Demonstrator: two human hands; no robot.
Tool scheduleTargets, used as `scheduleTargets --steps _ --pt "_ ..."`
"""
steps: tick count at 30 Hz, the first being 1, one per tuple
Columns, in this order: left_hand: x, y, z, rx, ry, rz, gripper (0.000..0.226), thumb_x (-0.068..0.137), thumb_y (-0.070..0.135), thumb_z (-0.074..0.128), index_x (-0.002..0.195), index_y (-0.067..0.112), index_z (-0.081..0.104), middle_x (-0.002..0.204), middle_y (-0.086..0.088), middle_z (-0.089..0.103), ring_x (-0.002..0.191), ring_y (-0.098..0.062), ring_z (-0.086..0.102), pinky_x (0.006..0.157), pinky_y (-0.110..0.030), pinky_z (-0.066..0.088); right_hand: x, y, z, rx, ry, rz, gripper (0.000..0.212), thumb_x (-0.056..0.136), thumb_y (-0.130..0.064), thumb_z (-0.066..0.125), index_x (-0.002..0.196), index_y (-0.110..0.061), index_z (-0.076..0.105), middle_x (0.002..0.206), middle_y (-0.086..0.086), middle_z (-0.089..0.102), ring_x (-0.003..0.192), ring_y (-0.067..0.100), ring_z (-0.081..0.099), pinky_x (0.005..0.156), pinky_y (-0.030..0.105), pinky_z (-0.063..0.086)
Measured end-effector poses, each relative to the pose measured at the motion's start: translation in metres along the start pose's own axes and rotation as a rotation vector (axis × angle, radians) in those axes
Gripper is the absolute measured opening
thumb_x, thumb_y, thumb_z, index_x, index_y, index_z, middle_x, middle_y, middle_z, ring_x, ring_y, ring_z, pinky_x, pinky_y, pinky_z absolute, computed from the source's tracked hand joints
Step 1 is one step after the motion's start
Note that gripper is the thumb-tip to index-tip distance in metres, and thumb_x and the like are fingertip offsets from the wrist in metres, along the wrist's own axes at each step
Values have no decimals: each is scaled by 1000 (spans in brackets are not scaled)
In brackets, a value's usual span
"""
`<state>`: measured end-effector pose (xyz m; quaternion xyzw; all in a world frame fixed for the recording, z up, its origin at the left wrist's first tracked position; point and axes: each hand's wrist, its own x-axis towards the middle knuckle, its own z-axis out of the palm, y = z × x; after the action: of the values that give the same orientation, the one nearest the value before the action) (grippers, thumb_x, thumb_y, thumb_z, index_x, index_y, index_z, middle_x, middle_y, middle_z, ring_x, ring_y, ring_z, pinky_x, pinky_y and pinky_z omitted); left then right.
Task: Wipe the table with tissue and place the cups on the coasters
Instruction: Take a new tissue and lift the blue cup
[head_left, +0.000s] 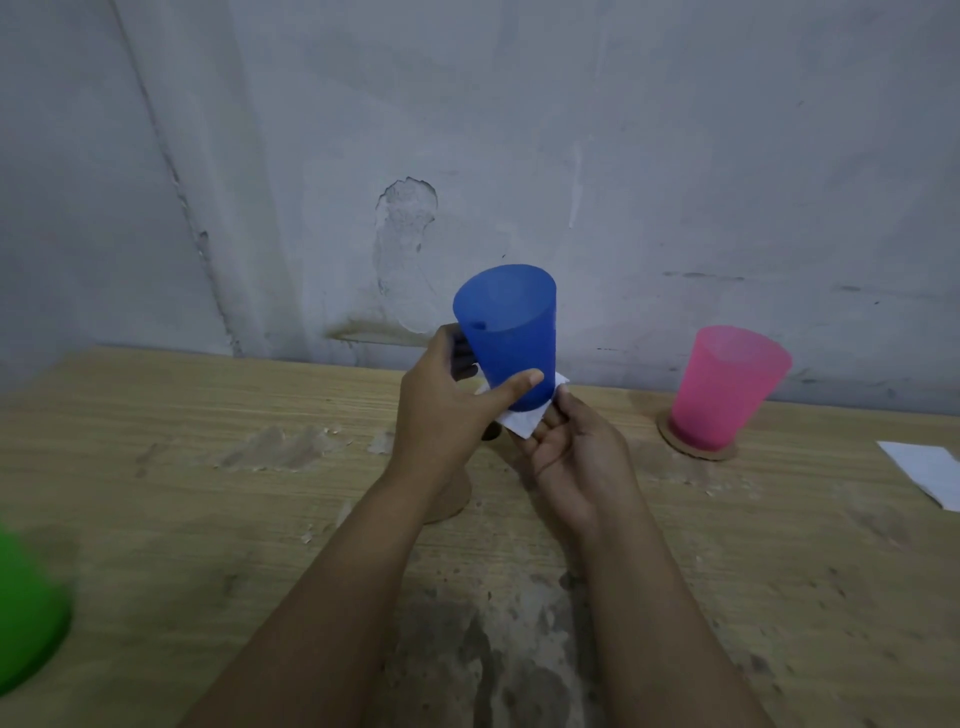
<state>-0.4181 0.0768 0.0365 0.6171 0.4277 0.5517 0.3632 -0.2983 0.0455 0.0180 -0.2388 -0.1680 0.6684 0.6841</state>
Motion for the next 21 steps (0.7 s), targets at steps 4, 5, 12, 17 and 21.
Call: scheduleTargets --steps 4,5,12,17,21 --pt "-4 -3 1 10 -26 -1 62 62 40 85 115 25 57 108 12 66 103 -5 61 89 -36 54 0 2 0 36 14 4 37 100 -23 34 123 -1 52 114 18 67 104 29 67 75 39 59" --pt "-4 -4 1 4 -28 -4 62 62 40 85 115 25 57 109 11 67 104 -6 62 90 -37 54 0 2 0 34 21 3 38 100 -25 34 123 -1 52 115 17 67 104 29 67 76 40 59" --pt "-5 -3 0 3 -16 0 62 60 42 85 112 23 57 108 8 67 103 -11 62 88 -41 54 -1 4 0 38 47 -6 31 99 -18 39 118 1 53 109 19 69 101 26 68 75 37 59" --pt "-6 2 2 43 -13 54 58 65 37 84 114 24 55 108 11 65 102 -5 61 87 -32 54 1 1 -2 -29 115 -67 26 97 -15 44 109 2 58 97 17 73 91 23 71 66 31 59" --pt "-3 2 1 39 -13 63 58 65 36 85 113 23 56 108 12 66 102 -3 61 87 -31 54 3 2 -3 -127 146 -95 26 96 -15 46 109 1 60 101 17 72 97 25 69 88 40 54"
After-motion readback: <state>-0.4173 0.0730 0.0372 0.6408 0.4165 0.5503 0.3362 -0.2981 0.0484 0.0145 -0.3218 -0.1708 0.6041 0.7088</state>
